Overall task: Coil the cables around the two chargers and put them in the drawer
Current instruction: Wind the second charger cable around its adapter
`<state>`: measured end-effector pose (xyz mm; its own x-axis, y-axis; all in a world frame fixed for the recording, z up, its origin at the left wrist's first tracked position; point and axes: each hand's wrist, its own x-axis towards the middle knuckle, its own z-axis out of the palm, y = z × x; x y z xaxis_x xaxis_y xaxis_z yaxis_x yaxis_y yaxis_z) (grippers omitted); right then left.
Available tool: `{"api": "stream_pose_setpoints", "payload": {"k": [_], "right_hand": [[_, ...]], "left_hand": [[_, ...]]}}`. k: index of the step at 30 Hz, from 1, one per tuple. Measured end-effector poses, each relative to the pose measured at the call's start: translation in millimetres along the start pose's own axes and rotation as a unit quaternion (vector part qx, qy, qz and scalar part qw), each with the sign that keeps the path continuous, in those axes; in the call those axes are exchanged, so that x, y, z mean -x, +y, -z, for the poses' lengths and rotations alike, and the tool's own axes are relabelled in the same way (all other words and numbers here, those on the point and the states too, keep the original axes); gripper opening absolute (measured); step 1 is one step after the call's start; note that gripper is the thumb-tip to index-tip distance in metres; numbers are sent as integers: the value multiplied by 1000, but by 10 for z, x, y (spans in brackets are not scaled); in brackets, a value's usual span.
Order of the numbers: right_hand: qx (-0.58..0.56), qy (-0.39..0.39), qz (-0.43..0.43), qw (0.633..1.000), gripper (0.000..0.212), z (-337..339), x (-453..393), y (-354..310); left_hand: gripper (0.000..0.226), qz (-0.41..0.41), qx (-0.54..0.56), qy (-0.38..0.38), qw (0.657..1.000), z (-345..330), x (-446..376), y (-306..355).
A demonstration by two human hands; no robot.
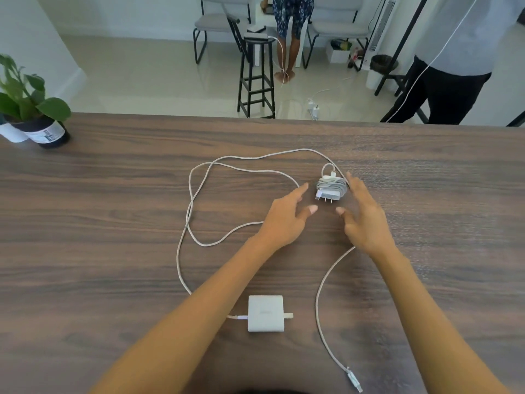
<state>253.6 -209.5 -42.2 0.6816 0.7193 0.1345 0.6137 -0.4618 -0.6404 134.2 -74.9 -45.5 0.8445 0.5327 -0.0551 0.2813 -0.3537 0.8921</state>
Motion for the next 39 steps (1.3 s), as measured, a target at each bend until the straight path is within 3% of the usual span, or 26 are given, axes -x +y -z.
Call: {"api": "stream_pose_setpoints", "payload": {"k": [3,6,11,17,20,21,25,30,34,39], "right_hand": [[-10,-5,48,999,62,-64,370,-239],[-67,-62,81,993,53,-243,861,-467],[-112,-153,102,976,41,-574,1517,-656],[-68,-208,109,970,47,-837,1695,-860],[-103,-202,89,970,45,-940,1728,-1013],[-108,-201,84,970,44,-969,1729,-1047],[-86,-227,116,963,47,-1104,1712,-1156],[-67,-273,189,941,53,-1323,1640,-1302],[-58,-300,241,921,52,-1443,1547,-1397],[-87,-302,254,915,53,-1493,1411,-1446]], "left_hand": [[53,-15,-101,-31,994,278,601,26],[60,18,-139,-67,988,447,1317,-85],[113,30,-208,-66,975,410,2046,-266],[102,45,-331,-2,942,432,2271,-544],[78,72,-369,36,926,522,2340,-692],[78,87,-372,56,922,573,2361,-754],[109,174,-313,152,921,780,2408,-908],[58,230,-231,229,917,848,2438,-794],[56,247,-163,261,919,827,2537,-759],[68,253,-157,280,913,793,2638,-748]]}}
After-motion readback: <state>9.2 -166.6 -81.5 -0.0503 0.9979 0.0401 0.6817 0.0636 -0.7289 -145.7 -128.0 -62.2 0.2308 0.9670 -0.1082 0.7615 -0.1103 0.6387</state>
